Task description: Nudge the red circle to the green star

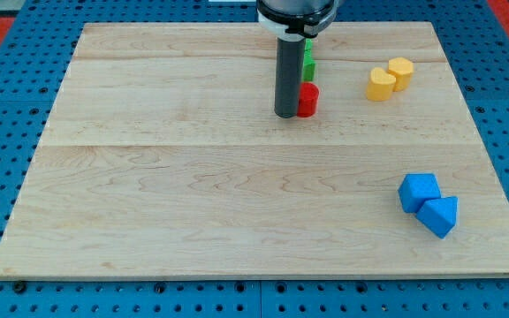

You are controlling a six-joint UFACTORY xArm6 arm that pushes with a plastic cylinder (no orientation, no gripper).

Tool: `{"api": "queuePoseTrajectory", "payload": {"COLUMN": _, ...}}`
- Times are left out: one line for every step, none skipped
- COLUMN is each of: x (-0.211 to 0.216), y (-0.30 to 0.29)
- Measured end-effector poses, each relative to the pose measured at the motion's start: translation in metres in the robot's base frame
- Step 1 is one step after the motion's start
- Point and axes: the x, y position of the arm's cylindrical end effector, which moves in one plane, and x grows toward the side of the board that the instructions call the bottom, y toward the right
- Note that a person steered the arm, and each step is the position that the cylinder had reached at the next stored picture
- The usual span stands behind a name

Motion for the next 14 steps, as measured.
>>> {"api": "queuePoseTrajectory", "payload": {"x": 0.013, "y": 0.000}}
{"api": "queuePoseTrajectory", "payload": {"x": 0.018, "y": 0.011}}
{"api": "queuePoseTrajectory", "payload": {"x": 0.003, "y": 0.023}}
{"api": "queuePoseTrajectory", "payload": {"x": -0.004, "y": 0.024}}
{"api": "queuePoseTrajectory", "payload": {"x": 0.011, "y": 0.024}}
{"api": "queuePoseTrajectory", "payload": {"x": 0.013, "y": 0.039}}
{"api": "queuePoseTrajectory", "payload": {"x": 0.013, "y": 0.061}}
{"api": "queuePoseTrajectory", "payload": {"x": 0.012, "y": 0.073}}
{"api": "queuePoseTrajectory", "payload": {"x": 0.000, "y": 0.073}}
{"api": "queuePoseTrajectory", "payload": {"x": -0.009, "y": 0.072}}
{"api": "queuePoseTrajectory", "payload": {"x": -0.009, "y": 0.065}}
{"api": "queuePoseTrajectory", "payload": {"x": -0.010, "y": 0.054}}
{"api": "queuePoseTrajectory", "payload": {"x": -0.014, "y": 0.044}}
{"api": "queuePoseTrajectory", "payload": {"x": -0.015, "y": 0.042}}
